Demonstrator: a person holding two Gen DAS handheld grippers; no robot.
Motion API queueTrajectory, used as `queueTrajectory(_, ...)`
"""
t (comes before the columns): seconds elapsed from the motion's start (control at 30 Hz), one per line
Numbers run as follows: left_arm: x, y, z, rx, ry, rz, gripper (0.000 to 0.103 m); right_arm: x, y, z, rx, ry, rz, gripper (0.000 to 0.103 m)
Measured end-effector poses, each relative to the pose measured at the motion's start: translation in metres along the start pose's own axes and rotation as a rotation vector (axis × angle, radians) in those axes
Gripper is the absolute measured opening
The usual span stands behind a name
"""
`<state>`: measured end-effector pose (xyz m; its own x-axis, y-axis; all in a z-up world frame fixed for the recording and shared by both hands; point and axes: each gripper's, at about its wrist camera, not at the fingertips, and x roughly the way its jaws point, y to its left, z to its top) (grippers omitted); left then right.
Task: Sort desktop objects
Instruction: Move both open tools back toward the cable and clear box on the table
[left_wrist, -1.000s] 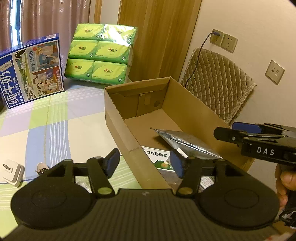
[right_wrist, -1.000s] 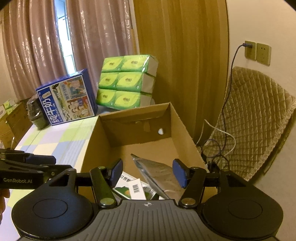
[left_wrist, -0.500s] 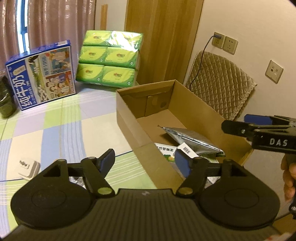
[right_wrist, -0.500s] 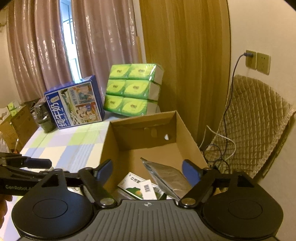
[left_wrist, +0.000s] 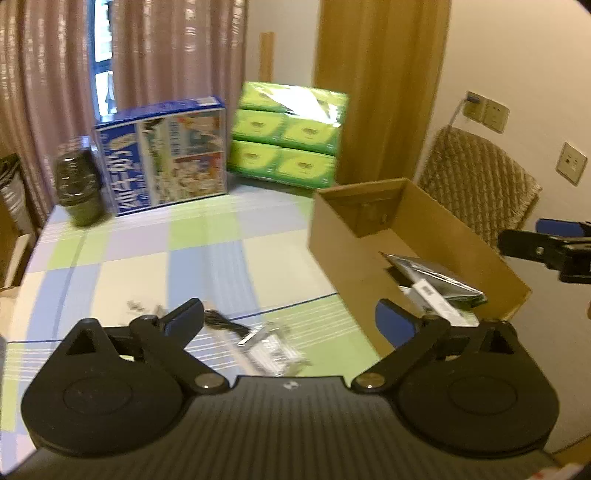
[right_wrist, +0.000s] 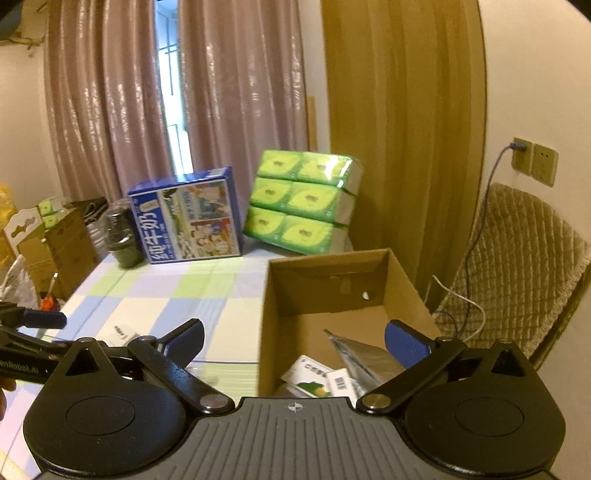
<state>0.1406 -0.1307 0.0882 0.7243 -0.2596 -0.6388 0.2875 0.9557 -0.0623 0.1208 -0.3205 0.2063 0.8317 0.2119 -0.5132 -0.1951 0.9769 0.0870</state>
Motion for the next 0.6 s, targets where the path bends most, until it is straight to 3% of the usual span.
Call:
queueTrajectory(0.23, -0.038, 0.046, -0.009, -0.006, -0.039, 0.115, 0.102, -0.01, 0.031, 0.004, -0.03, -0.022, 0.054, 0.101)
queueTrajectory(0.6, -0.072, 0.11, -0.045, -0.073, -0.039, 0.22, 0.102, -0.004, 0.081, -0.006, -0.059, -0.017, 0.142, 0.101)
